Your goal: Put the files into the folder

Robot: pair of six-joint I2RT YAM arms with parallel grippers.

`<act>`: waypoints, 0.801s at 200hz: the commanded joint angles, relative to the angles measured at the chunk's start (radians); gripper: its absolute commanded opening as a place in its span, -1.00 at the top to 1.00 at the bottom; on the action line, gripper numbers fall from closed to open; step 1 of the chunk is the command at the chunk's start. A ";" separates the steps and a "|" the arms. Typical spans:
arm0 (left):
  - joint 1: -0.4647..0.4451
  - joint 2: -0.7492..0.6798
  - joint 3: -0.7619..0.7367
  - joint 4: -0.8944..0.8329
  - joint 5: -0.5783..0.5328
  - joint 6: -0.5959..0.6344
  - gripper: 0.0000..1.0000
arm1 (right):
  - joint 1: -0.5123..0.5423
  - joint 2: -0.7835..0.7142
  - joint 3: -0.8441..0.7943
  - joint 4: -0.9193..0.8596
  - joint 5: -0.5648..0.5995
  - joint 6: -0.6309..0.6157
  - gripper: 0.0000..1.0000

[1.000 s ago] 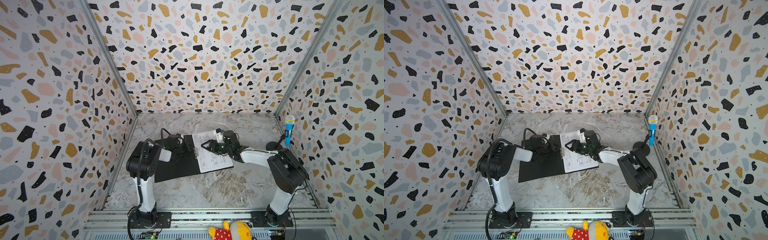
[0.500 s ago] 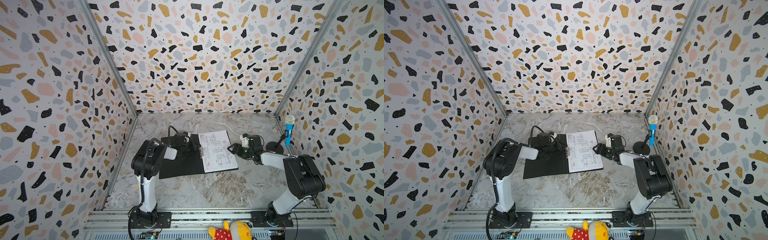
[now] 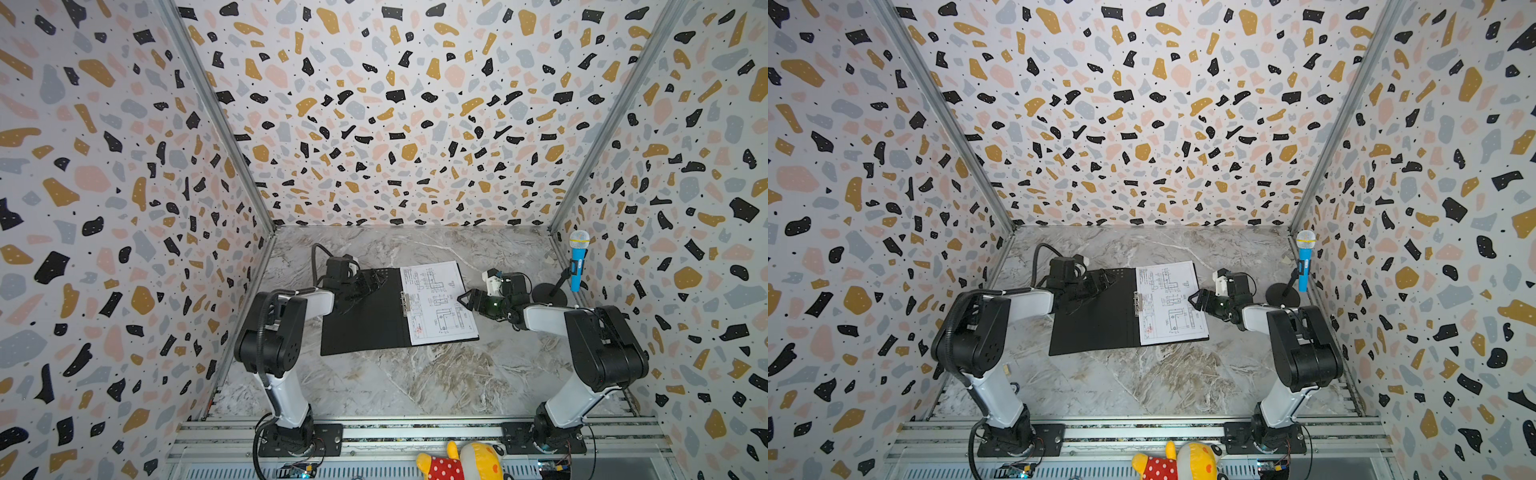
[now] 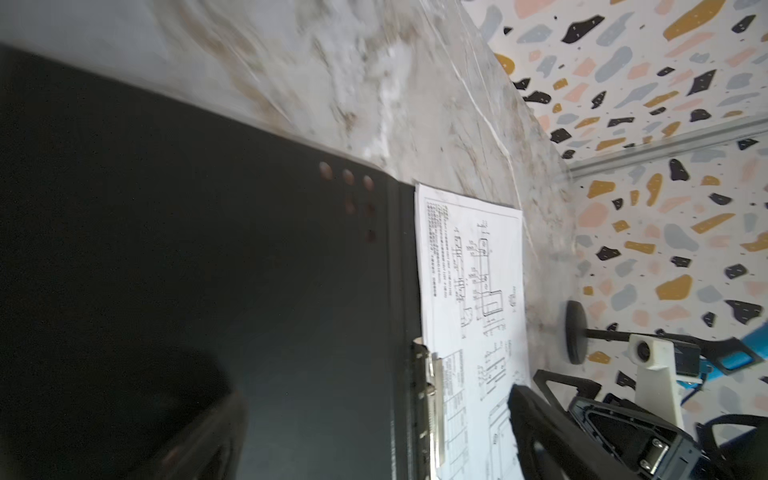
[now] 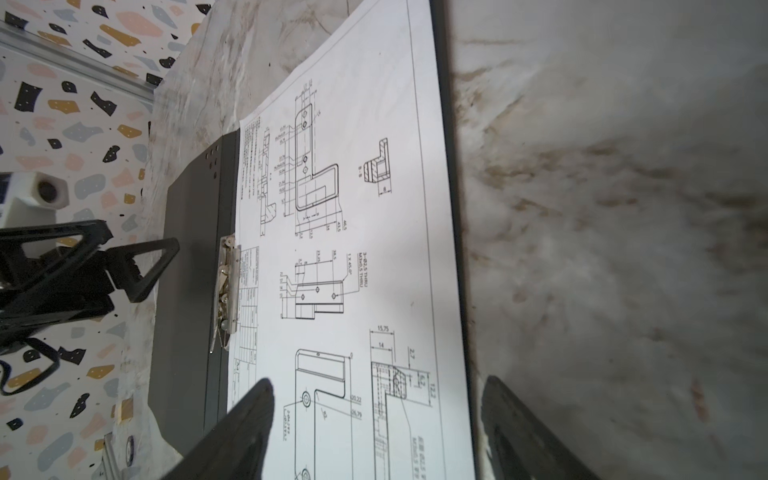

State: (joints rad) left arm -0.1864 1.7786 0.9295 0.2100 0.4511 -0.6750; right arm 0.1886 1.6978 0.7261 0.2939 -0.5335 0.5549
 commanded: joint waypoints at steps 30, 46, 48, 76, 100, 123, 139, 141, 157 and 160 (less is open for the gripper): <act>0.098 -0.173 -0.073 -0.246 -0.201 0.179 -1.00 | -0.017 0.052 0.003 0.056 -0.068 -0.016 -0.58; 0.136 -0.223 -0.120 -0.270 -0.268 0.194 -1.00 | -0.033 0.062 0.005 0.058 -0.077 -0.016 -0.58; 0.141 -0.228 -0.127 -0.273 -0.276 0.195 -0.99 | -0.035 0.062 0.004 0.059 -0.077 -0.016 -0.58; 0.186 -0.317 -0.203 -0.295 -0.395 0.198 -0.99 | -0.063 0.062 -0.006 0.070 -0.087 -0.019 -0.59; 0.197 -0.362 -0.249 -0.294 -0.462 0.200 -0.99 | -0.072 0.079 -0.007 0.080 -0.114 -0.028 -0.58; 0.200 -0.354 -0.274 -0.283 -0.446 0.195 -0.99 | -0.072 0.091 -0.007 0.077 -0.123 -0.031 -0.58; 0.201 -0.336 -0.292 -0.270 -0.404 0.197 -0.99 | -0.074 0.088 -0.012 0.070 -0.120 -0.038 -0.59; 0.201 -0.333 -0.294 -0.269 -0.395 0.197 -0.99 | -0.072 0.087 -0.012 0.070 -0.120 -0.038 -0.59; 0.200 -0.315 -0.314 -0.255 -0.351 0.199 -0.99 | -0.072 0.083 -0.022 0.070 -0.126 -0.034 -0.58; 0.200 -0.315 -0.318 -0.251 -0.344 0.199 -0.99 | -0.071 0.083 -0.024 0.073 -0.130 -0.032 -0.58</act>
State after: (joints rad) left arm 0.0067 1.4448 0.6449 -0.0715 0.0525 -0.4911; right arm 0.1169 1.7676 0.7254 0.4061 -0.6628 0.5323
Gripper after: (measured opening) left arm 0.996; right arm 0.792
